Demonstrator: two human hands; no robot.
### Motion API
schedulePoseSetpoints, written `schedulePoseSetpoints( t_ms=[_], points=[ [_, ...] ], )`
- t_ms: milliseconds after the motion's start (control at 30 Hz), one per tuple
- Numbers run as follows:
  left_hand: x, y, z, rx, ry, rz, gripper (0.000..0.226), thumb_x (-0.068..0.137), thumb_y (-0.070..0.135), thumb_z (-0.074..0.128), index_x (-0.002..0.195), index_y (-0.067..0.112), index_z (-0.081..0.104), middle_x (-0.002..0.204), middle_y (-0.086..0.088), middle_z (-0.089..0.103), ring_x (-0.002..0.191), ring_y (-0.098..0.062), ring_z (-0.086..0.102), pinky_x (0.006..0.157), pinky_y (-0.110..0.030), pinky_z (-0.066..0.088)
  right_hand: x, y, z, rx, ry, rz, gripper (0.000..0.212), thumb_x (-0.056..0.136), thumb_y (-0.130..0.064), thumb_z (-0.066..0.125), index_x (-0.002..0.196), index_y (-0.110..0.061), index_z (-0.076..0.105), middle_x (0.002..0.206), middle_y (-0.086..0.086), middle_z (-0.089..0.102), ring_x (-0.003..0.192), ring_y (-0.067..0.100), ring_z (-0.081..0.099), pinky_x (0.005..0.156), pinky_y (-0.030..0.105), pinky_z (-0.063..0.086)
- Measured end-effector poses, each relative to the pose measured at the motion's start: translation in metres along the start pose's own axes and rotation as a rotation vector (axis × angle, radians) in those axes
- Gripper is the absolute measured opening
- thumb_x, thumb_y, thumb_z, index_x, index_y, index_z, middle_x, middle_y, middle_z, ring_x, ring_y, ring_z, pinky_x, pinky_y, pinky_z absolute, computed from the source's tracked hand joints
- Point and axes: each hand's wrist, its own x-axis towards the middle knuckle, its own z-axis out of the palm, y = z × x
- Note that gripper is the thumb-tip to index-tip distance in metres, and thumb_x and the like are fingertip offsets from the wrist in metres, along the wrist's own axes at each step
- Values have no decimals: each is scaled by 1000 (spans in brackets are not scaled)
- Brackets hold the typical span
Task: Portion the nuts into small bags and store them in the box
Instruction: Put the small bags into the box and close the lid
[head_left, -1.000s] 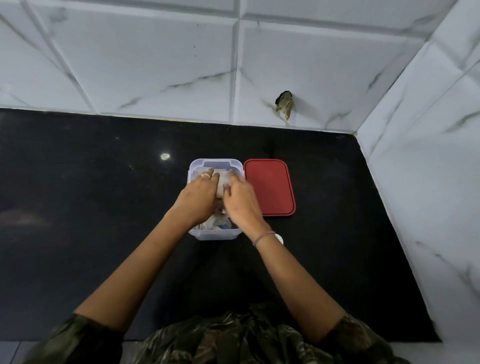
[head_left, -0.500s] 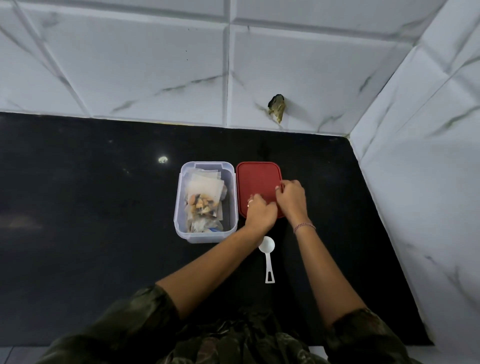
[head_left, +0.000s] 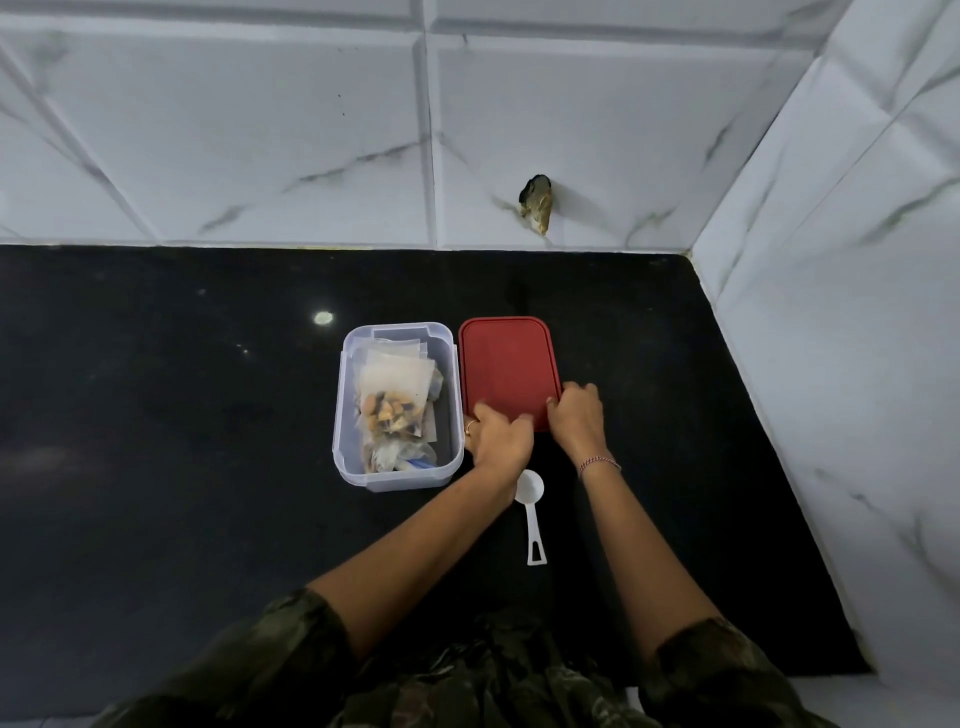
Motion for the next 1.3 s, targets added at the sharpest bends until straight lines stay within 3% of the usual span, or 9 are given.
schedulePoseSetpoints(
  t_ms=[200, 367, 567, 667, 733, 867, 1000, 1133, 1300],
  points=[
    [-1, 4, -3, -3, 10, 5, 53, 92, 21, 54, 138, 7, 30, 143, -15, 30, 130, -31, 30, 104, -36, 31, 4, 8, -2, 195, 21, 15, 23, 95, -18, 53, 105, -3, 66, 113, 16, 61, 95, 26, 60, 80, 29, 47],
    [-3, 8, -1, -90, -14, -9, 54, 90, 21, 55, 136, 5, 32, 148, -15, 25, 135, -34, 26, 112, -43, 28, -1, 9, -22, 575, 54, 116, 30, 92, -21, 58, 117, -5, 63, 109, 12, 66, 97, 22, 63, 85, 31, 52],
    [0, 6, 6, -314, -144, -58, 43, 80, 31, 57, 119, 22, 41, 131, -11, 49, 118, -29, 52, 102, -45, 44, -17, -11, -52, 881, 87, 109, 27, 88, -21, 64, 112, -10, 63, 97, 3, 65, 81, 11, 63, 59, 19, 50],
    [-10, 19, -6, -416, -230, -46, 28, 93, 26, 51, 120, 21, 44, 125, -8, 56, 110, -21, 56, 95, -36, 47, -24, -23, -61, 839, 206, 34, 26, 86, -21, 67, 109, -11, 67, 97, 1, 67, 85, 13, 65, 64, 21, 52],
    [-10, 30, -13, -448, -259, -34, 30, 98, 26, 46, 126, 16, 47, 121, -5, 58, 98, -15, 55, 75, -25, 44, -30, -32, -67, 724, 315, -55, 27, 85, -21, 67, 111, -11, 67, 98, -4, 66, 89, 9, 61, 75, 19, 51],
    [-13, 60, -35, -523, -256, 9, 37, 101, 29, 39, 123, 5, 57, 111, -13, 65, 89, -19, 61, 70, -29, 49, -46, -51, -73, 496, 482, -296, 25, 84, -21, 68, 107, -11, 69, 92, -9, 62, 80, 0, 56, 63, 4, 42],
    [-15, 83, -65, -589, -275, 68, 34, 102, 34, 38, 89, 12, 60, 78, -5, 66, 74, -17, 63, 70, -33, 50, -66, -70, -67, 335, 507, -501, 21, 82, -19, 71, 101, -12, 71, 89, -1, 63, 75, 5, 58, 67, 14, 48],
    [-15, 93, -91, -565, -204, 149, 22, 97, 19, 53, 79, 8, 57, 42, 3, 58, 38, -8, 57, 40, -18, 47, -85, -87, -52, 173, 464, -676, 25, 80, -17, 70, 103, -9, 69, 94, 1, 59, 79, 12, 57, 71, 27, 52],
    [-3, 79, -128, -509, -84, 200, 18, 98, 4, 44, 87, 10, 57, 62, 0, 62, 50, -11, 60, 41, -19, 48, -88, -96, -49, 250, 343, -728, 37, 86, -35, 65, 115, -13, 66, 101, 1, 58, 96, 15, 54, 84, 30, 49]
  ],
)
